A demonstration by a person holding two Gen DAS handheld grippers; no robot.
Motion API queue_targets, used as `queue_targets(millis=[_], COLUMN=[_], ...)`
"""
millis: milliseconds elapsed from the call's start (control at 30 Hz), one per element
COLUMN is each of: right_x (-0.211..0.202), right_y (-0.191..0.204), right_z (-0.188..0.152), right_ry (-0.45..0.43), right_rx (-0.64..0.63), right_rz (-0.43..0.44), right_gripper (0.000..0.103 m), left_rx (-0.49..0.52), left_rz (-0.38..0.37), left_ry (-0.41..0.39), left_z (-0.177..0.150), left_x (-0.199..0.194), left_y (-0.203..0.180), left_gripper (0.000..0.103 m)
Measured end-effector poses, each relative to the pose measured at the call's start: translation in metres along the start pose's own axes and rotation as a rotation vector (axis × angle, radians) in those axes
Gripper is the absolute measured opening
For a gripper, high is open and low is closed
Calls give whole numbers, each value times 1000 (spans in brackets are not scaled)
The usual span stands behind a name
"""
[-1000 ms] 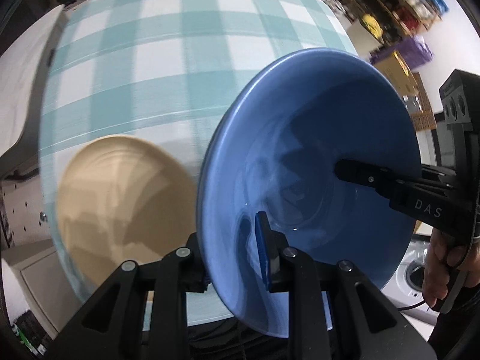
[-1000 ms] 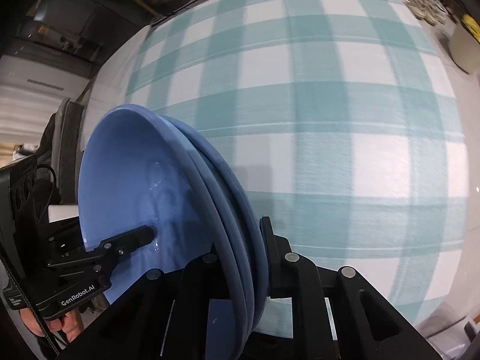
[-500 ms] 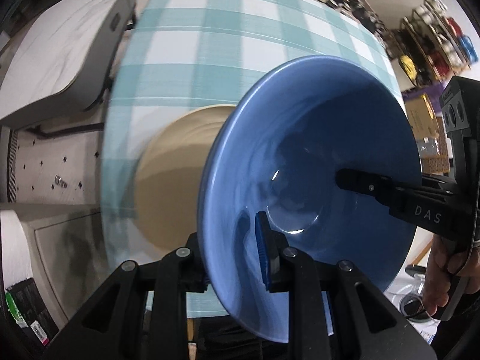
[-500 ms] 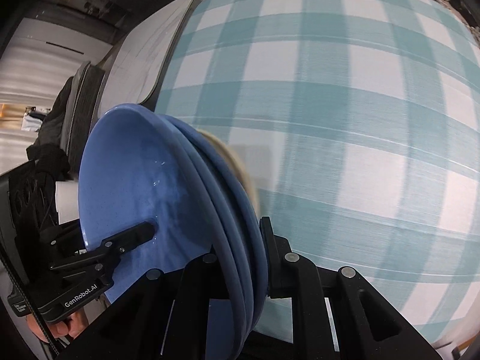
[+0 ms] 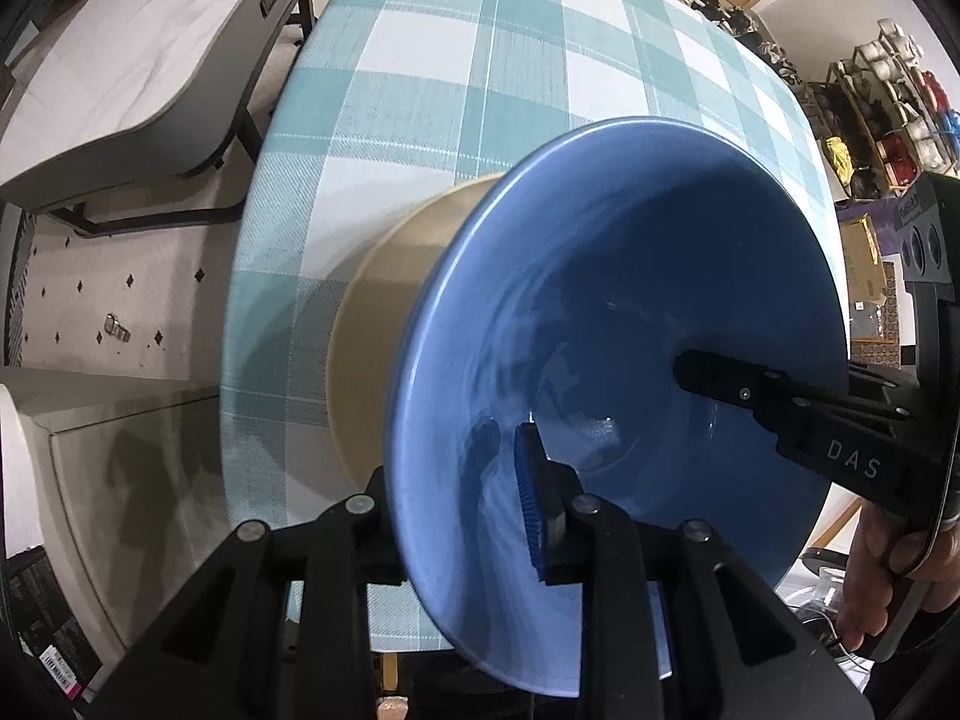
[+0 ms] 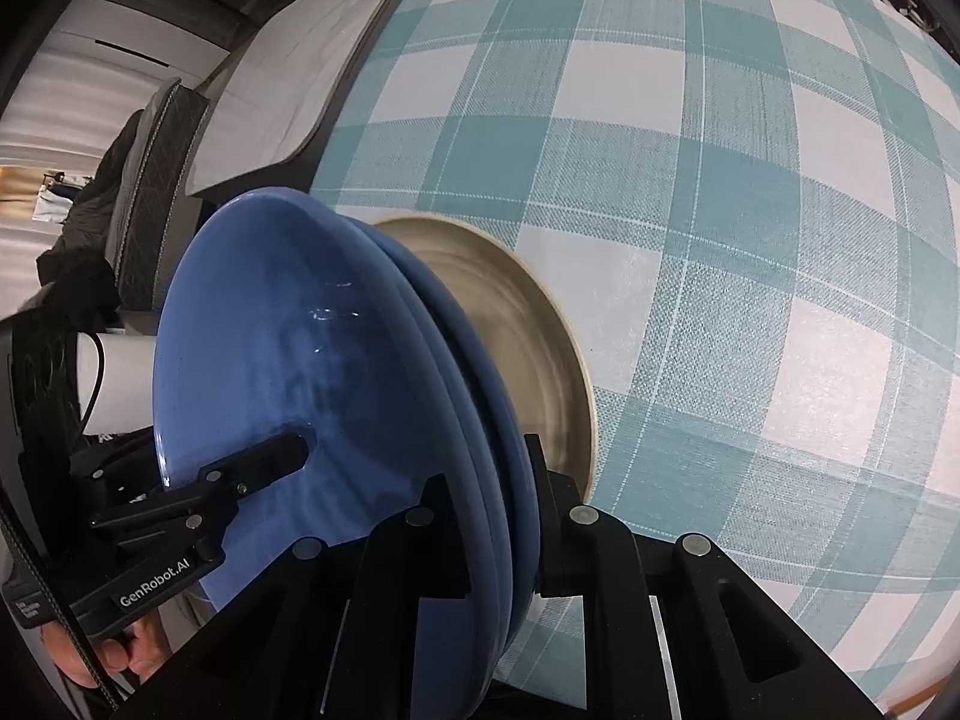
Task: Organize plates and bowls
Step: 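Lift the bowl stack with both tools and carry it over the cream plates, then lower the bowl stack onto the cream plates and open both tools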
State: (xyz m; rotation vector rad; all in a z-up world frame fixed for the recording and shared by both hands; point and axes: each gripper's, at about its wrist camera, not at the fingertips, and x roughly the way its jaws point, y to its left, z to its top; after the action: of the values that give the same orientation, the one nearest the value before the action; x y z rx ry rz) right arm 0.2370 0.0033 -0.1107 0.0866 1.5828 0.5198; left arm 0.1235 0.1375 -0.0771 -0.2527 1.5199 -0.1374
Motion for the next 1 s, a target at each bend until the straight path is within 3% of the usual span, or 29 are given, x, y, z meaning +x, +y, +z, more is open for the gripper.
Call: queue_targets(millis=[633, 700, 833, 900, 933, 1000], right_x=[-2, -4, -11, -16, -19, -26], right_y=[17, 20, 25, 29, 31, 34], right_z=[-15, -16, -19, -21, -23, -27], right_ry=[-103, -128, -179, -201, -214, -252], right_rx=[-98, -115, -139, -161, -170, -192], right_rz=[-94, -114, -134, -156, -165, -176], right_gripper=[16, 27, 36, 57, 62, 69], left_rx=[-7, -2, -2, 1, 5, 7], left_rz=[-42, -30, -19, -9, 0, 0], left_ry=[-31, -42, -57, -73, -84, -112], left_z=[-14, -15, -16, -17, -18, -20], left_x=[5, 3, -1, -4, -6, -11], left_y=[18, 19, 21, 21, 21, 21], left_gripper=[26, 29, 31, 39, 46, 49])
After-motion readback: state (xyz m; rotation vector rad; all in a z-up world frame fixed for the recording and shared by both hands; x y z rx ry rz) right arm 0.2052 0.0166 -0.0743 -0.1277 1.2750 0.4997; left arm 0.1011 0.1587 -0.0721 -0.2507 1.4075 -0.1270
